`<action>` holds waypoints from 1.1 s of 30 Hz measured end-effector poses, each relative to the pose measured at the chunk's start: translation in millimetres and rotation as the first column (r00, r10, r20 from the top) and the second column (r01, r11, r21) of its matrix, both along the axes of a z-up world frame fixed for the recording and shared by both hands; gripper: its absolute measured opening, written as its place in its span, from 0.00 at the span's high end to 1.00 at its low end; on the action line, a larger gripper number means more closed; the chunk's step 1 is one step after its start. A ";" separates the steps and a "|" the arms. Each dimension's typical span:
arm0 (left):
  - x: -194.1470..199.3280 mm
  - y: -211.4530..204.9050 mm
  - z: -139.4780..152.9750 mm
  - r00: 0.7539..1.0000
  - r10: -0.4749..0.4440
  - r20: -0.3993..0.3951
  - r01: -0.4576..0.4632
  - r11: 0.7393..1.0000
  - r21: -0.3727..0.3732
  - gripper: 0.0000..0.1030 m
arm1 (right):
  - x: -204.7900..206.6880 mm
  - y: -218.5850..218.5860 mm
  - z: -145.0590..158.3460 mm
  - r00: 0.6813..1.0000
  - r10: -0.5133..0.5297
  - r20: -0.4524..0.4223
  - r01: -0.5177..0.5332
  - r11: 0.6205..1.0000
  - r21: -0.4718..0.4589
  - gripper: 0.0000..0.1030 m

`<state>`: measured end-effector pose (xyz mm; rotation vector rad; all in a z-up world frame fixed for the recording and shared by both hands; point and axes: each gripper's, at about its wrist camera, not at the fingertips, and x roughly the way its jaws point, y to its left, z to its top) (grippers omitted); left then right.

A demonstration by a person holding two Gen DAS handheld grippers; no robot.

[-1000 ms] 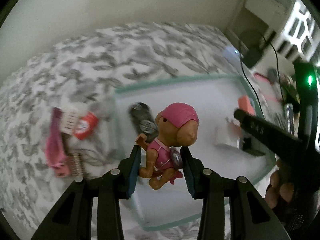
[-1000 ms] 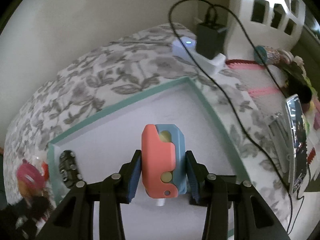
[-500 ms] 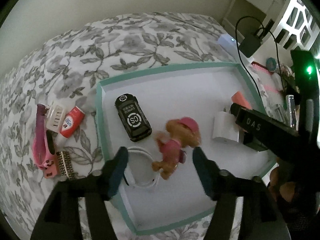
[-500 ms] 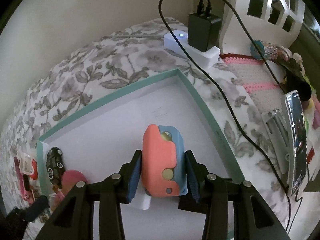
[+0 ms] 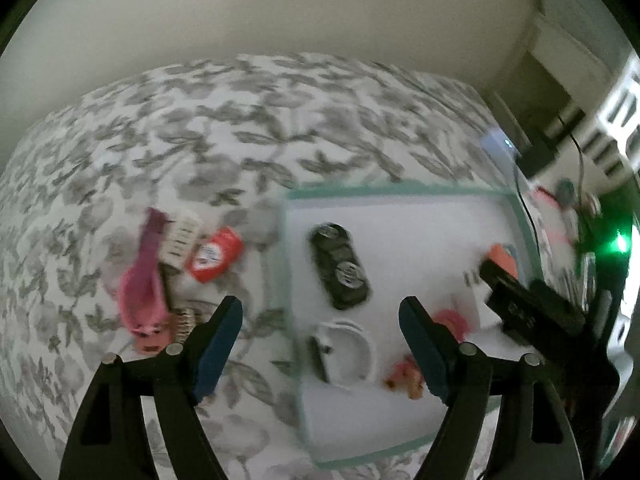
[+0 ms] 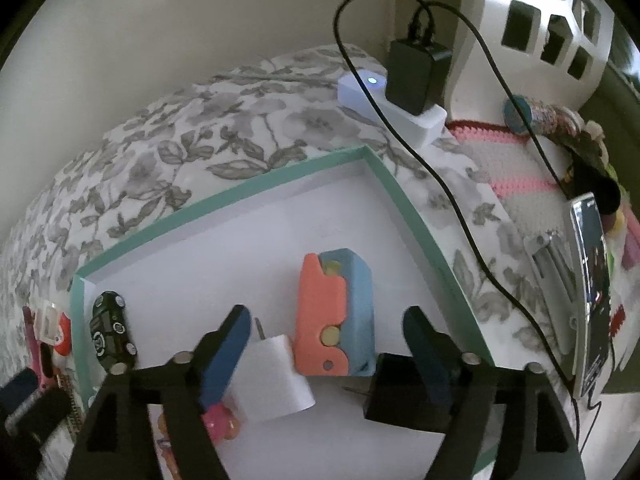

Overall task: Organize rigid objects
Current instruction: 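Move both open tools back over the pile of items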

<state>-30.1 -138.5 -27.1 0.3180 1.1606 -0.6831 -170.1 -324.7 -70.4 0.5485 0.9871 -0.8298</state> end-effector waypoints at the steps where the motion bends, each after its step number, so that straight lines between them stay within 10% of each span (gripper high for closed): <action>1: 5.3 4.1 0.5 1.000 0.021 0.004 -0.021 1.000 -0.001 0.19 | 1.0 0.9 0.7 1.000 0.007 0.009 -0.007 1.000 0.001 0.15; 5: 31.3 26.9 2.4 0.992 0.121 0.037 -0.122 0.992 0.010 0.08 | 3.5 3.5 3.0 0.997 0.025 0.069 -0.027 0.999 0.024 0.00; 18: 106.5 126.9 12.0 0.882 0.453 0.132 -0.449 0.892 -0.058 0.03 | 27.7 41.1 34.0 0.952 0.149 0.269 -0.148 0.989 -0.025 0.00; 25: 134.9 174.9 -3.7 0.815 0.572 0.093 -0.574 0.819 -0.014 0.03 | 83.2 113.9 34.3 0.892 0.372 0.257 -0.383 0.924 -0.009 0.00; 33: 143.5 194.4 -22.8 0.805 0.593 0.019 -0.593 0.803 0.065 0.03 | 130.2 183.9 21.4 0.816 0.548 0.183 -0.561 0.828 0.020 0.00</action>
